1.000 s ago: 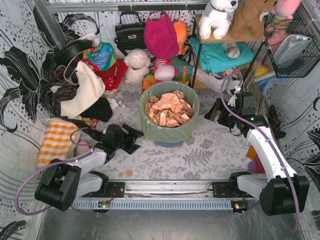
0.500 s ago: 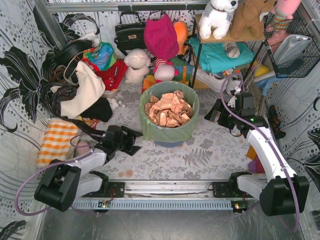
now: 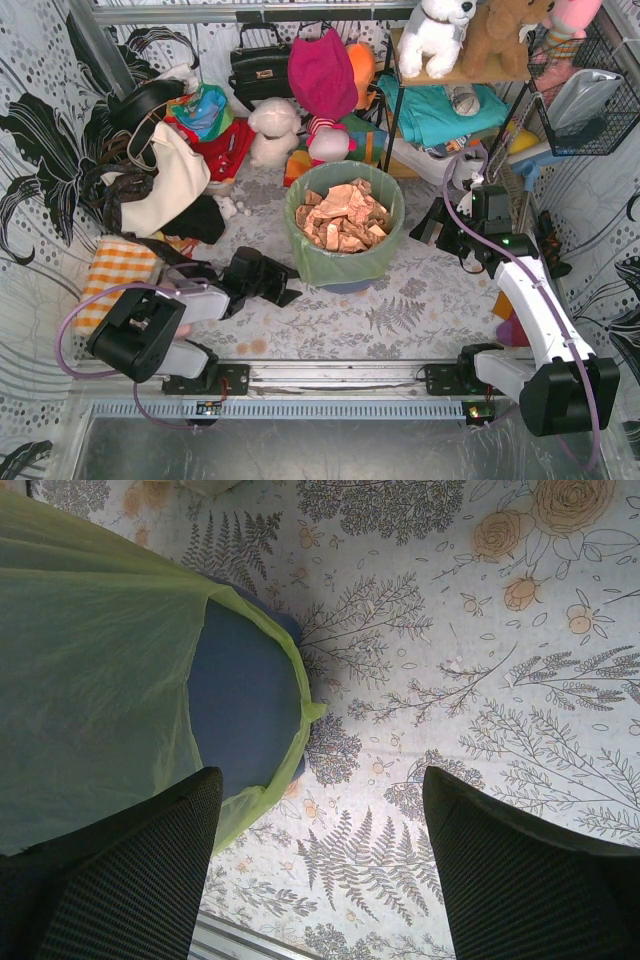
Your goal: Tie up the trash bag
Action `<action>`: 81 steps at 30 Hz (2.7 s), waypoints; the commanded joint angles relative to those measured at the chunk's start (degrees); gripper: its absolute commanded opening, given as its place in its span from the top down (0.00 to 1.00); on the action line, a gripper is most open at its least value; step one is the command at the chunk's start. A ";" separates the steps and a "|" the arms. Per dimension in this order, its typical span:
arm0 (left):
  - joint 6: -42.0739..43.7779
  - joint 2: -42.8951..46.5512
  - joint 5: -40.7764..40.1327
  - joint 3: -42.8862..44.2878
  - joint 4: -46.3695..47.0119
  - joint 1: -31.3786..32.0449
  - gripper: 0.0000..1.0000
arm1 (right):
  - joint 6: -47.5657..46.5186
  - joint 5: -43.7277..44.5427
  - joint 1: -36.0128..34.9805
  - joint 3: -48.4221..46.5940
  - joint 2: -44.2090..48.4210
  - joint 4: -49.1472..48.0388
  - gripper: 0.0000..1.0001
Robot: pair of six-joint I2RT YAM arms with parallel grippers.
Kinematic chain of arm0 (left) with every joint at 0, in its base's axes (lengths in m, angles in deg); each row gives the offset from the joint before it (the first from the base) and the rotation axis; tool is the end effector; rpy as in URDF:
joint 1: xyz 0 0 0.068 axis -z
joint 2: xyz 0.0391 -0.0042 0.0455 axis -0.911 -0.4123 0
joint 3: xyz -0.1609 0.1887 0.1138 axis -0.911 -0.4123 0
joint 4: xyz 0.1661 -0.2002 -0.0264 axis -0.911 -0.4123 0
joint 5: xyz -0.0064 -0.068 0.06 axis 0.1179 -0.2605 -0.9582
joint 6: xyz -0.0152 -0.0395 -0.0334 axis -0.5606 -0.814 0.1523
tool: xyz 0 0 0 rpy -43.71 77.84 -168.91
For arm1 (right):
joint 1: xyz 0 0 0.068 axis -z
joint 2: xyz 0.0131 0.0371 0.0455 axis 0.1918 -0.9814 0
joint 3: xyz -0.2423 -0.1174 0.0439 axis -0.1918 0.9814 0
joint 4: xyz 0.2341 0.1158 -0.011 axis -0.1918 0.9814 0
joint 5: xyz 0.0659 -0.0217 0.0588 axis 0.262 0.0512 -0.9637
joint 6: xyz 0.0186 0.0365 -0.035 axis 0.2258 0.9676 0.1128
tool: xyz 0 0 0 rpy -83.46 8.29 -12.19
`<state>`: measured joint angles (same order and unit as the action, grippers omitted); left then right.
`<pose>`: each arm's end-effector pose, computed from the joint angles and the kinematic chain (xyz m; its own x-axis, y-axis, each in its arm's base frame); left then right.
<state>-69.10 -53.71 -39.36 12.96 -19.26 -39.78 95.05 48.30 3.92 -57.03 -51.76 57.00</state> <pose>0.1946 -0.1069 0.1151 -0.6018 -0.7619 0.2395 -0.6368 0.2768 -0.7196 0.2293 0.0390 0.2935 -0.6816 0.3602 -0.6370 -0.0389 0.8514 0.5230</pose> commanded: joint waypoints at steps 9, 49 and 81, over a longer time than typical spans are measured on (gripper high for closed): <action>-2.83 -2.08 -0.81 -2.11 6.55 0.20 0.57 | 0.29 0.59 0.28 1.26 0.29 0.04 0.20; 28.90 18.18 -14.34 10.84 -23.07 -0.86 0.99 | 12.89 -12.56 -6.59 10.37 -22.21 -27.81 0.52; 43.64 24.07 -23.86 19.36 -39.79 -1.08 1.00 | 5.89 16.92 -8.06 9.47 -8.50 -2.12 1.00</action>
<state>-28.21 -29.19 -59.27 29.41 -55.58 -40.48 103.46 57.11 -3.91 -46.06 -61.81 47.56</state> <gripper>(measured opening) 0.010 0.002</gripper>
